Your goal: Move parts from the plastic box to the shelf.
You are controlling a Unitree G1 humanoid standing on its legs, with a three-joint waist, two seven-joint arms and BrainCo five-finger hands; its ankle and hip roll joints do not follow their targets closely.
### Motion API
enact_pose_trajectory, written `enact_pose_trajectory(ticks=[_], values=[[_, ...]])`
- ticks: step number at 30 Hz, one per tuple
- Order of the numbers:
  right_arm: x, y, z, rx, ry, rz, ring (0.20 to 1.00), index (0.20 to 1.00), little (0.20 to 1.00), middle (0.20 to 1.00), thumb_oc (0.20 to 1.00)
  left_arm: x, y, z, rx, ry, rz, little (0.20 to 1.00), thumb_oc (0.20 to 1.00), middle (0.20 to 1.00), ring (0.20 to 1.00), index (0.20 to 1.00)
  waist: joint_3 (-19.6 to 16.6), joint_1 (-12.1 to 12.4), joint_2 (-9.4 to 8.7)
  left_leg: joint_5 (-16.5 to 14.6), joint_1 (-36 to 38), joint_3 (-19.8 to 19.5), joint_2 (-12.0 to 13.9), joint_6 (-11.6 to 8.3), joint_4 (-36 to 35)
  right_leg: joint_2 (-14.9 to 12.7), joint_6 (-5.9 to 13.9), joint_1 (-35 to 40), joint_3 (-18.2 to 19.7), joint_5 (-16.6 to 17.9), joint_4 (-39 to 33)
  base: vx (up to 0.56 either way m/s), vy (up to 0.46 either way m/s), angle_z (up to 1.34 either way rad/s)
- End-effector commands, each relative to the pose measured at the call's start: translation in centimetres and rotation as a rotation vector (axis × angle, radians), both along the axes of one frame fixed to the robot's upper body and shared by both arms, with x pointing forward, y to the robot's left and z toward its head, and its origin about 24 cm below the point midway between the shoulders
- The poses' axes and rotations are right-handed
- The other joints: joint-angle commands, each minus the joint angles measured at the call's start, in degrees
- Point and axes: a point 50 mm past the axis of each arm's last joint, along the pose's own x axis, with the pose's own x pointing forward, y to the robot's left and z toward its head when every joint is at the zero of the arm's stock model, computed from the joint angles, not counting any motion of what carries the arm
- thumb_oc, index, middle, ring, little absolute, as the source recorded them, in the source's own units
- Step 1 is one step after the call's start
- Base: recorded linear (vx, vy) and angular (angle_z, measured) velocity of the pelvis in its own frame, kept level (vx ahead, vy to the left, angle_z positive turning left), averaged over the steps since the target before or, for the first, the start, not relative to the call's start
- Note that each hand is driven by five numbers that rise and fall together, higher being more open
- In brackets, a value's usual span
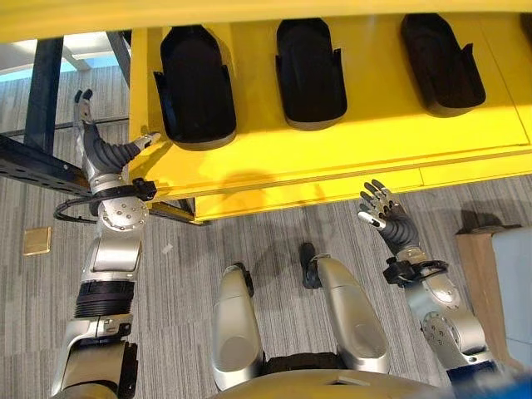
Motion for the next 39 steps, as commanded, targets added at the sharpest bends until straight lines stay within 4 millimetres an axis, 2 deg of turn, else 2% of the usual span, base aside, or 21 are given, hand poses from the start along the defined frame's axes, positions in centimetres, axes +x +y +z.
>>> enact_pose_trajectory(ticks=[1,4,10,21,29,39], values=[[0.5,-0.3,1.5,0.052,-0.100,-0.033,1.000,1.000,1.000,1.000,1.000,-0.2,-1.4,2.4,0.149,-0.061,-0.067,1.000,1.000,1.000,1.000,1.000,-1.71,0.02,0.46,19.41,4.57,-3.05,4.49,-3.22,-4.92,-4.63,7.04,-1.94,6.19,17.09,7.24,0.00,0.000,0.00],[0.4,-0.1,1.2,0.063,-0.092,-0.044,1.000,1.000,1.000,1.000,1.000,-0.2,-2.6,2.3,0.229,-0.024,-0.116,1.000,1.000,1.000,1.000,1.000,-1.71,0.13,0.56,19.37,3.81,-3.00,4.45,-3.00,-4.88,-4.62,6.96,-2.77,5.93,17.06,7.35,0.00,0.000,0.00],[0.3,-0.1,1.0,0.061,-0.088,-0.057,1.000,1.000,1.000,1.000,1.000,-0.2,-3.9,1.8,0.262,0.015,-0.181,1.000,1.000,1.000,1.000,1.000,-1.71,0.30,0.52,19.35,2.68,-3.20,4.28,-2.92,-4.57,-4.76,6.74,-3.59,5.79,17.07,7.30,0.00,0.000,0.00],[0.3,0.2,0.9,0.074,-0.090,-0.074,1.000,1.000,1.000,1.000,1.000,1.2,-6.7,1.2,0.379,0.122,-0.315,1.000,1.000,1.000,1.000,1.000,-1.71,0.28,0.11,19.64,1.13,-3.33,3.71,-2.97,-4.36,-5.24,5.97,-5.30,5.43,17.19,7.49,0.00,0.000,0.00],[0.4,0.4,0.9,0.080,-0.096,-0.072,1.000,1.000,1.000,1.000,1.000,1.3,-7.1,0.8,0.394,0.153,-0.342,1.000,1.000,1.000,1.000,1.000,-1.71,0.40,0.03,19.70,0.85,-3.21,3.56,-3.09,-4.23,-5.44,5.66,-5.86,5.41,17.26,7.81,0.00,0.000,0.00],[0.3,0.4,0.9,0.078,-0.099,-0.074,1.000,1.000,1.000,1.000,1.000,0.5,-7.2,0.2,0.414,0.178,-0.359,1.000,1.000,1.000,1.000,1.000,-1.71,0.69,0.14,19.72,0.62,-3.17,3.60,-3.09,-4.10,-5.53,5.51,-5.99,5.23,17.36,7.88,0.00,0.000,0.00]])
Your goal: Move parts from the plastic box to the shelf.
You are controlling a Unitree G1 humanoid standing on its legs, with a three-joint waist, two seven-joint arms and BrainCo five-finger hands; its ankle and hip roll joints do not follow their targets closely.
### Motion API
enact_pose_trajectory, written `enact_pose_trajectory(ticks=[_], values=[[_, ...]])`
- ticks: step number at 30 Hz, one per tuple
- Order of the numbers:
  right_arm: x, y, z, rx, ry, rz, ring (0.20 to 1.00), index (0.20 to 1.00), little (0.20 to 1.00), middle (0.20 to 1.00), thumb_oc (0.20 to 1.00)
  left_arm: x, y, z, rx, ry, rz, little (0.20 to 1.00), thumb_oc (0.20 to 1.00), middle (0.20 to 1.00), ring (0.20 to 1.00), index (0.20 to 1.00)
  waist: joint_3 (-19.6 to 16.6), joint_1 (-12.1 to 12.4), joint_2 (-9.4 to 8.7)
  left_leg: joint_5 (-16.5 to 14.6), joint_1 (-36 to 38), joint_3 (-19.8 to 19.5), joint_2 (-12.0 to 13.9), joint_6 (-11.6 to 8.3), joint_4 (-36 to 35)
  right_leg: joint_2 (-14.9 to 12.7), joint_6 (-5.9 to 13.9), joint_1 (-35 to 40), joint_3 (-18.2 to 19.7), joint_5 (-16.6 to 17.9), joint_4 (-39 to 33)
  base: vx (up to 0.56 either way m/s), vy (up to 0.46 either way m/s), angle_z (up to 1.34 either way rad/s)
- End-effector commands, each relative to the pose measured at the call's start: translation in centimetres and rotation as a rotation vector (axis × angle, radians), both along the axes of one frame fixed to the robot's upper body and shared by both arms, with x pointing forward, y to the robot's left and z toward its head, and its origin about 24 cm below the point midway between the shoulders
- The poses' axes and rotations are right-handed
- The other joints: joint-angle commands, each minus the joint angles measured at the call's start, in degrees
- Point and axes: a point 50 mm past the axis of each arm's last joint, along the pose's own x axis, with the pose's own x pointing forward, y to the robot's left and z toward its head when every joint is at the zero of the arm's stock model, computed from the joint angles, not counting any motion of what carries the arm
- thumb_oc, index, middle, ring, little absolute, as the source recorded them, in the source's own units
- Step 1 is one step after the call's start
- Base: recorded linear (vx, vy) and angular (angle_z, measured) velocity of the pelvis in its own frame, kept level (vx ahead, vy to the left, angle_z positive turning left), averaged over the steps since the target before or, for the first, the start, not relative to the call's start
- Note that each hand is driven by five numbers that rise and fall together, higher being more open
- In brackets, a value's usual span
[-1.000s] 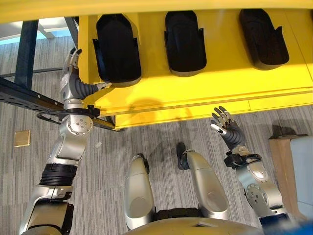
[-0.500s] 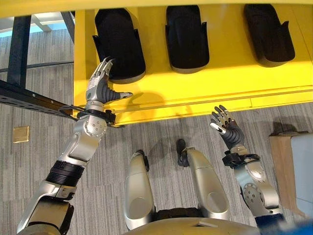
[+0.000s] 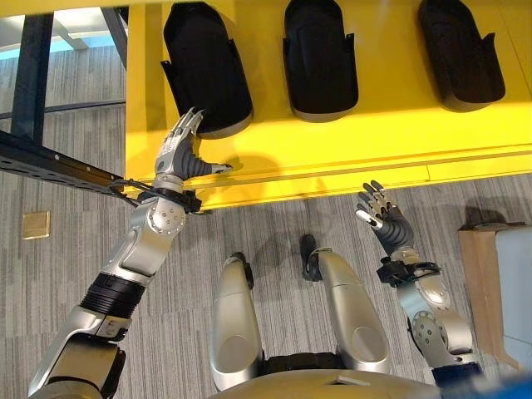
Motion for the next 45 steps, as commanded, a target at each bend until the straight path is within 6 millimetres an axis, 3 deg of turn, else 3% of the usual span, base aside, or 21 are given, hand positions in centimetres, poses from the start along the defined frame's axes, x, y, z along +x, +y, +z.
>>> enact_pose_trajectory(ticks=[1,9,16,18,27,33,39,45], values=[[0.1,-0.4,1.6,0.018,-0.101,-0.047,1.000,1.000,1.000,1.000,1.000,-0.6,-0.6,1.7,0.090,-0.083,-0.040,1.000,1.000,1.000,1.000,1.000,-1.87,0.56,0.88,19.84,4.49,-2.98,4.64,-3.18,-5.25,-4.67,6.85,-1.83,5.22,18.13,6.00,0.00,0.000,0.00],[0.1,-0.5,1.4,0.020,-0.092,-0.055,1.000,1.000,1.000,1.000,1.000,-1.2,0.9,1.7,0.130,-0.083,0.020,1.000,1.000,1.000,1.000,1.000,-1.87,0.89,1.27,19.80,4.53,-3.06,4.74,-3.09,-4.98,-4.57,6.89,-1.81,5.11,18.21,6.30,0.00,0.000,0.00],[0.0,-0.7,1.1,0.031,-0.082,-0.056,1.000,1.000,1.000,1.000,1.000,-2.6,3.9,2.0,0.238,-0.050,0.106,1.000,1.000,1.000,1.000,1.000,-1.87,1.42,1.98,19.77,4.57,-2.99,4.63,-2.95,-4.64,-4.31,7.02,-1.82,5.06,18.30,6.53,0.00,0.000,0.00],[0.0,-0.7,1.0,0.043,-0.080,-0.057,1.000,1.000,1.000,1.000,1.000,-3.3,5.2,2.5,0.276,-0.053,0.145,1.000,1.000,1.000,1.000,1.000,-1.87,1.87,2.43,19.80,4.66,-3.07,4.59,-2.85,-4.39,-4.26,7.03,-1.63,5.06,18.29,6.53,0.00,0.000,0.00],[0.3,-0.4,0.9,0.066,-0.089,-0.043,1.000,1.000,1.000,1.000,1.000,-4.8,7.6,5.0,0.331,-0.117,0.227,1.000,1.000,1.000,1.000,1.000,-1.87,2.67,3.07,19.79,5.29,-3.07,4.77,-2.99,-3.94,-4.04,7.25,-0.93,4.98,18.18,6.91,0.00,0.000,0.00],[0.4,-0.3,1.4,0.061,-0.111,-0.044,1.000,1.000,1.000,1.000,1.000,-5.1,6.9,5.9,0.284,-0.206,0.215,1.000,1.000,1.000,1.000,1.000,-1.87,2.77,3.11,19.71,5.42,-3.08,4.96,-3.20,-3.79,-4.12,7.14,-0.70,4.95,18.14,7.04,0.00,0.000,0.00],[0.4,-0.5,1.8,0.048,-0.127,-0.058,1.000,1.000,1.000,1.000,1.000,-5.1,4.7,6.3,0.221,-0.263,0.127,1.000,1.000,1.000,1.000,1.000,-1.87,2.55,3.07,19.59,5.46,-2.90,5.08,-3.43,-3.86,-4.23,6.93,-0.83,5.04,18.20,7.11,0.00,0.000,0.00],[0.2,-0.5,2.1,0.037,-0.136,-0.056,1.000,1.000,1.000,1.000,1.000,-5.3,3.8,6.6,0.159,-0.313,0.102,1.000,1.000,1.000,1.000,1.000,-1.87,2.29,3.06,19.59,5.49,-2.91,5.13,-3.40,-3.78,-4.15,6.92,-0.88,4.97,18.30,7.24,0.00,0.000,0.00]])
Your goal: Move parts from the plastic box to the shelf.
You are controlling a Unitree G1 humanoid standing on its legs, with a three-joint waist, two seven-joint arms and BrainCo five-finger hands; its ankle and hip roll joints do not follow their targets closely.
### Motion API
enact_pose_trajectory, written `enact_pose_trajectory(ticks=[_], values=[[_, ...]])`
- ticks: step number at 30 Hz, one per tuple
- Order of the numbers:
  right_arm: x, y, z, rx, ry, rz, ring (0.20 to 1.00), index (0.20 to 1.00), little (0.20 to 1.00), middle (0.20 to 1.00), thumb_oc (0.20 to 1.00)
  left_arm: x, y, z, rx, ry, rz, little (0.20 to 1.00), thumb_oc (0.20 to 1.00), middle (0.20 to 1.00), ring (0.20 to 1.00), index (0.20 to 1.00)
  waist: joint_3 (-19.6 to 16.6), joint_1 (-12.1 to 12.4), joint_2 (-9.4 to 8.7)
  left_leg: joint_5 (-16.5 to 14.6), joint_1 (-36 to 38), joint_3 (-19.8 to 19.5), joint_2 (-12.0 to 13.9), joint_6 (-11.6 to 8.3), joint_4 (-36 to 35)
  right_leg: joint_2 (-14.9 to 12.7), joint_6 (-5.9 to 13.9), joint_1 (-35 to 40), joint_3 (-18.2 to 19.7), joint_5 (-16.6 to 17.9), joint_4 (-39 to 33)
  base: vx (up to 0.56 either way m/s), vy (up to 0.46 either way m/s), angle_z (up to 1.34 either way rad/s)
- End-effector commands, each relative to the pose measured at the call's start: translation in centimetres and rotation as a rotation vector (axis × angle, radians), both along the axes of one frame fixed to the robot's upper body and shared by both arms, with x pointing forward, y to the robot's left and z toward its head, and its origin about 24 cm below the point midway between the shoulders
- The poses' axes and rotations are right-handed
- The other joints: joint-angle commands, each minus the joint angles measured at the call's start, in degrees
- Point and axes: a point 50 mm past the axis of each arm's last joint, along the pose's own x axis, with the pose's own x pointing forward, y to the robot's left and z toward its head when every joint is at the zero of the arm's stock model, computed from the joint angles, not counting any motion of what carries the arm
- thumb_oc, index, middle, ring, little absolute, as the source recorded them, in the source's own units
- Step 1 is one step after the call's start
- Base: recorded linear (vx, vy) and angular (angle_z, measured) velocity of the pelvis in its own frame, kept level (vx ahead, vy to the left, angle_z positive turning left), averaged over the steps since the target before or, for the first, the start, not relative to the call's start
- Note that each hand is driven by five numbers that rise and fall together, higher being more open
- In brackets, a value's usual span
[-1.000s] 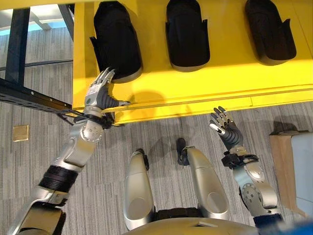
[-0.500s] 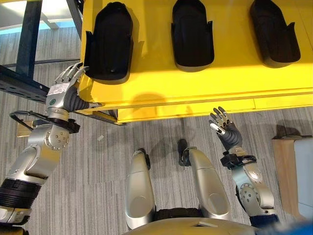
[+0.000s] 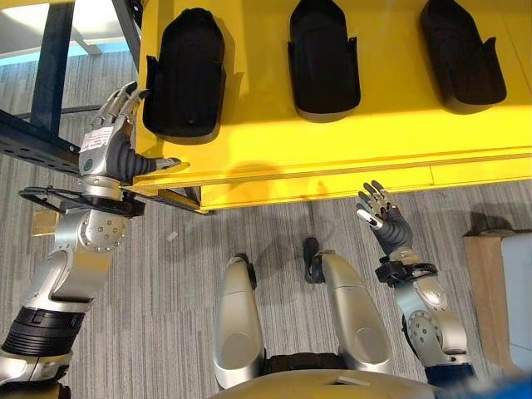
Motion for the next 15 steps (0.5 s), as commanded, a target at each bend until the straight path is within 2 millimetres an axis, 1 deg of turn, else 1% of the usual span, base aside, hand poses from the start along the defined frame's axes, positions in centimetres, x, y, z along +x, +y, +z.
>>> enact_pose_trajectory(ticks=[1,4,5,8,15], values=[[0.2,-0.6,2.3,0.009,-0.129,-0.043,1.000,1.000,1.000,1.000,1.000,-0.5,-0.7,1.8,-0.001,-0.128,-0.035,1.000,1.000,1.000,1.000,1.000,-2.16,0.91,1.82,18.94,4.31,-2.75,4.78,-3.28,-3.66,-4.22,6.43,-2.08,5.35,17.97,7.24,0.00,0.000,0.00],[0.1,-0.7,2.4,0.003,-0.131,-0.047,1.000,1.000,1.000,1.000,1.000,-0.7,-1.1,1.8,-0.004,-0.132,-0.045,1.000,1.000,1.000,1.000,1.000,-2.16,0.82,1.84,18.95,4.28,-2.76,4.82,-3.22,-3.72,-4.22,6.45,-2.18,5.29,18.02,7.19,0.00,0.000,0.00],[0.1,-0.8,2.7,-0.003,-0.139,-0.050,1.000,1.000,1.000,1.000,1.000,-1.0,-1.6,1.5,0.010,-0.108,-0.074,1.000,1.000,1.000,1.000,1.000,-2.16,0.72,1.79,18.96,4.14,-2.76,4.80,-3.27,-3.68,-4.31,6.37,-2.27,5.30,18.13,7.04,0.00,0.000,0.00],[0.0,-0.9,2.8,-0.006,-0.143,-0.050,1.000,1.000,1.000,1.000,1.000,-1.2,-1.8,1.3,0.027,-0.083,-0.089,1.000,1.000,1.000,1.000,1.000,-2.16,0.75,1.82,18.93,4.02,-2.79,4.80,-3.18,-3.68,-4.20,6.32,-2.32,5.34,18.11,7.15,0.00,0.000,0.00],[-0.2,-1.1,2.8,-0.021,-0.143,-0.051,1.000,1.000,1.000,1.000,1.000,-2.0,-1.7,-0.2,0.058,0.025,-0.108,1.000,1.000,1.000,1.000,1.000,-2.16,1.02,2.07,18.96,3.40,-2.78,4.86,-2.97,-3.30,-4.10,6.32,-2.52,5.26,18.24,7.12,0.00,0.000,0.00]])
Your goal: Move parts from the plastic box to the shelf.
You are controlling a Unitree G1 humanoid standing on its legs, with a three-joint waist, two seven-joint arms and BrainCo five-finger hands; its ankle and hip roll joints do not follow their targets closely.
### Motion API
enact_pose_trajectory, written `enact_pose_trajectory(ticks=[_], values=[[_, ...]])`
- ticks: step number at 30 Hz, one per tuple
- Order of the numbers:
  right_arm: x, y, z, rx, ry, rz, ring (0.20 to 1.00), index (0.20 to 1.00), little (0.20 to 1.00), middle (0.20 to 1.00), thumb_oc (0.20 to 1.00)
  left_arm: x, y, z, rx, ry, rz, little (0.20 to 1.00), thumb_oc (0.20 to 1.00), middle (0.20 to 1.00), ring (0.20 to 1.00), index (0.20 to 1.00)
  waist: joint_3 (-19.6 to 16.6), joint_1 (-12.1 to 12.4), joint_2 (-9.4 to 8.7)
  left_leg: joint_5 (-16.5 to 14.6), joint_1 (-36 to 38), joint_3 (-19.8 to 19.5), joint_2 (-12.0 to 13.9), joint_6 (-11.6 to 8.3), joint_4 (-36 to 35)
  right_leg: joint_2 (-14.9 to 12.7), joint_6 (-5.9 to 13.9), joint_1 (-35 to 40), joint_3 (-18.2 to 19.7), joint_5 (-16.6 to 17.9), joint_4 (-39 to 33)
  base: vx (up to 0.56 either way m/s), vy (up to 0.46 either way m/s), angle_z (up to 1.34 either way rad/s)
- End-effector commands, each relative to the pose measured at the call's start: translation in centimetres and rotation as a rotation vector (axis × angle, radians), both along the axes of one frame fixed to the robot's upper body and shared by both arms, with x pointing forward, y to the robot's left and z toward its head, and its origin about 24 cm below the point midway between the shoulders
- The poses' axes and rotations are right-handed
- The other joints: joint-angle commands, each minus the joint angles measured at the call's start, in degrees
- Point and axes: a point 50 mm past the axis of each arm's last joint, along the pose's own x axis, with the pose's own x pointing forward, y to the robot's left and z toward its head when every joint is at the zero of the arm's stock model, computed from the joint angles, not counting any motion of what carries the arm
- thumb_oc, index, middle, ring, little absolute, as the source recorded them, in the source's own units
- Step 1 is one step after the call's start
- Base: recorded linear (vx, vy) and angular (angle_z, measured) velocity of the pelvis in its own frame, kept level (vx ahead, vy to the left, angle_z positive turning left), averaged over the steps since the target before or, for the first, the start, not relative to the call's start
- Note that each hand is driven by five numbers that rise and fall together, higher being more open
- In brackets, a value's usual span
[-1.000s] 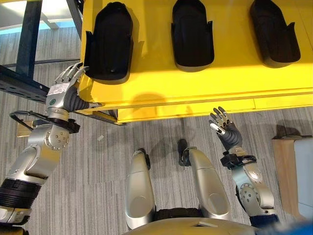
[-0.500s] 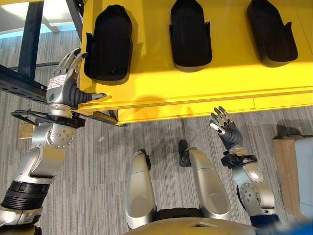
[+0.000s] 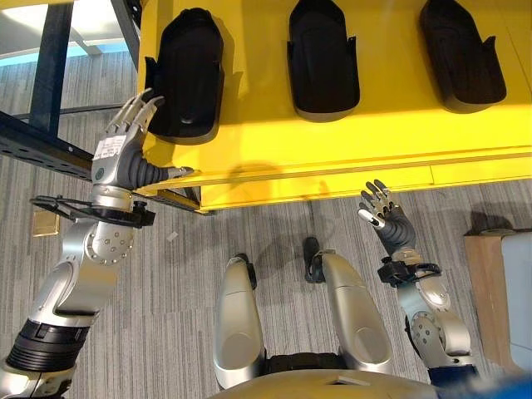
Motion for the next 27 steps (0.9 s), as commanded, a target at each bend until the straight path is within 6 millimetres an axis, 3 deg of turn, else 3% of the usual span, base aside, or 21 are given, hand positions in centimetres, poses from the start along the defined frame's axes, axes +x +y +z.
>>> enact_pose_trajectory(ticks=[1,10,27], values=[[-0.1,-0.9,2.5,-0.009,-0.133,-0.041,1.000,1.000,1.000,1.000,1.000,-0.8,-0.9,1.2,0.041,-0.046,-0.064,1.000,1.000,1.000,1.000,1.000,-2.20,0.93,1.88,19.10,3.51,-2.71,4.76,-3.25,-3.20,-4.14,6.31,-2.35,5.49,18.29,7.04,0.00,0.000,0.00],[-0.2,-1.0,2.1,-0.004,-0.118,-0.038,1.000,1.000,1.000,1.000,1.000,-1.4,0.0,-0.3,0.083,0.070,-0.049,1.000,1.000,1.000,1.000,1.000,-2.20,1.06,2.04,19.18,3.11,-2.78,4.78,-3.14,-2.69,-4.17,6.15,-2.46,5.53,18.39,6.92,0.00,0.000,0.00],[0.0,-0.6,1.6,0.031,-0.104,-0.030,1.000,1.000,1.000,1.000,1.000,0.5,1.4,-2.1,0.080,0.173,0.008,1.000,1.000,1.000,1.000,1.000,-2.20,0.41,1.79,19.50,4.46,-2.52,4.90,-3.68,-3.03,-4.45,6.21,-2.03,5.58,18.53,7.00,0.00,0.000,0.00]])
